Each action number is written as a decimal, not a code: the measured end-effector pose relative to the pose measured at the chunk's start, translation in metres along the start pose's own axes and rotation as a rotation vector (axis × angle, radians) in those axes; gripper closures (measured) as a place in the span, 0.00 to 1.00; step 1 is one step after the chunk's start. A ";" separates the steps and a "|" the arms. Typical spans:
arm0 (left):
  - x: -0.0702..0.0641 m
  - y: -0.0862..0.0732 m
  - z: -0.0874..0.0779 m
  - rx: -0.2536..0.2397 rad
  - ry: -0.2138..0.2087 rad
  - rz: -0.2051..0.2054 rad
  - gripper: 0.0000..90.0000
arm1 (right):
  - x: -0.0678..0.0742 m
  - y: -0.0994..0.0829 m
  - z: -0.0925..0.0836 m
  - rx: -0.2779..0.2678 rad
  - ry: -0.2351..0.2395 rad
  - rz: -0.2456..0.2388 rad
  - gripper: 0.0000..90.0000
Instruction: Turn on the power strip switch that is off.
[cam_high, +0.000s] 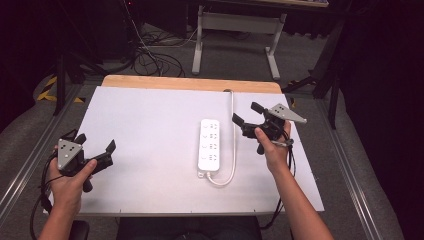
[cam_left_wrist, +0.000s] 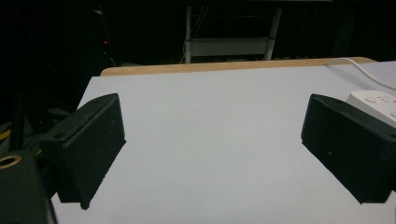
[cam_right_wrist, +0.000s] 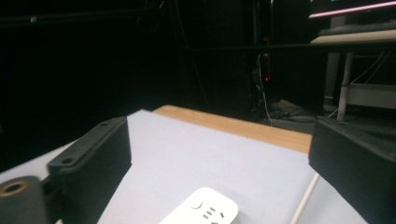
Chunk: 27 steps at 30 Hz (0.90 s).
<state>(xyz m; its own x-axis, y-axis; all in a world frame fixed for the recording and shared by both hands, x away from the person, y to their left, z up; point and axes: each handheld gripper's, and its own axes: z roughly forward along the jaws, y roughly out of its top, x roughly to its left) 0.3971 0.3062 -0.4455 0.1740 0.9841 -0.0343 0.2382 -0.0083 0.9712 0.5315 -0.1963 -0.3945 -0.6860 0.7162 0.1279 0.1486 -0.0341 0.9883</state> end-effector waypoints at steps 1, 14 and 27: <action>0.000 0.000 0.000 -0.001 0.000 -0.001 0.07 | -0.002 0.000 -0.003 -0.015 -0.002 0.008 0.05; 0.000 0.000 0.000 -0.002 -0.001 -0.001 0.08 | -0.010 0.002 -0.017 -0.073 -0.002 0.003 0.03; -0.001 0.001 0.001 -0.003 -0.001 -0.002 0.07 | -0.013 0.000 -0.034 -0.121 0.002 -0.022 0.02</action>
<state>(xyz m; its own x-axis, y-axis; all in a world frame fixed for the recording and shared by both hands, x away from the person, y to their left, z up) 0.3976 0.3053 -0.4449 0.1746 0.9840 -0.0367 0.2353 -0.0055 0.9719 0.5162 -0.2292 -0.3937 -0.6899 0.7161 0.1060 0.0468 -0.1020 0.9937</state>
